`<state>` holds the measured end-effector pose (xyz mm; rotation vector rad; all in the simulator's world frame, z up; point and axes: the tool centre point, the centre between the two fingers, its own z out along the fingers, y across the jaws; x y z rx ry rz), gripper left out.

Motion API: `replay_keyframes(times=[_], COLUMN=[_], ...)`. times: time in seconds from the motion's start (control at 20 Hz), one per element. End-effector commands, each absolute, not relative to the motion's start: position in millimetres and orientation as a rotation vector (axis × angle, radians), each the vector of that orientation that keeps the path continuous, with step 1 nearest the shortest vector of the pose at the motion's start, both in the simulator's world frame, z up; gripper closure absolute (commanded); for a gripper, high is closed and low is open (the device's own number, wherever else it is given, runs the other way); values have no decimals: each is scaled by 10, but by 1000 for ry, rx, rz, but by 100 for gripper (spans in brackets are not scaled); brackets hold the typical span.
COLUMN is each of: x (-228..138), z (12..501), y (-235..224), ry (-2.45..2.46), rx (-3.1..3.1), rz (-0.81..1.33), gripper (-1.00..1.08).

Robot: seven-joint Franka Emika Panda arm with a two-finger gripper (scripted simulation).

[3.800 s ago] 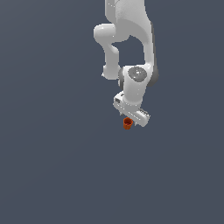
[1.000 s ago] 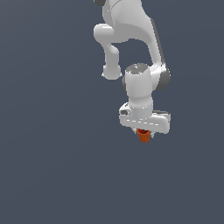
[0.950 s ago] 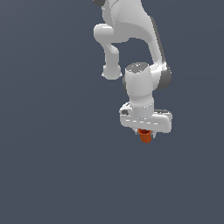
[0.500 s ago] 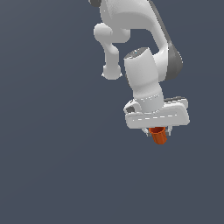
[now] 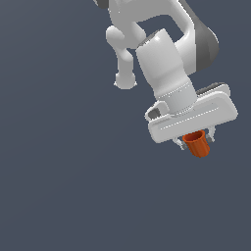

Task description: Pick up the object and move it to a goal position.

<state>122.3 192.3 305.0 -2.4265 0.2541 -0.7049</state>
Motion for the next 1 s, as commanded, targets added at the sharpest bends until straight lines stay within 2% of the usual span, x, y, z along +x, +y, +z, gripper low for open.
replay_keyframes(times=[0.0, 0.95], x=[1245, 1142], z=[3243, 4531], y=[1969, 2187], ry=[208, -90], rx=[-2389, -2110], rz=[-736, -906], gripper=[108, 108])
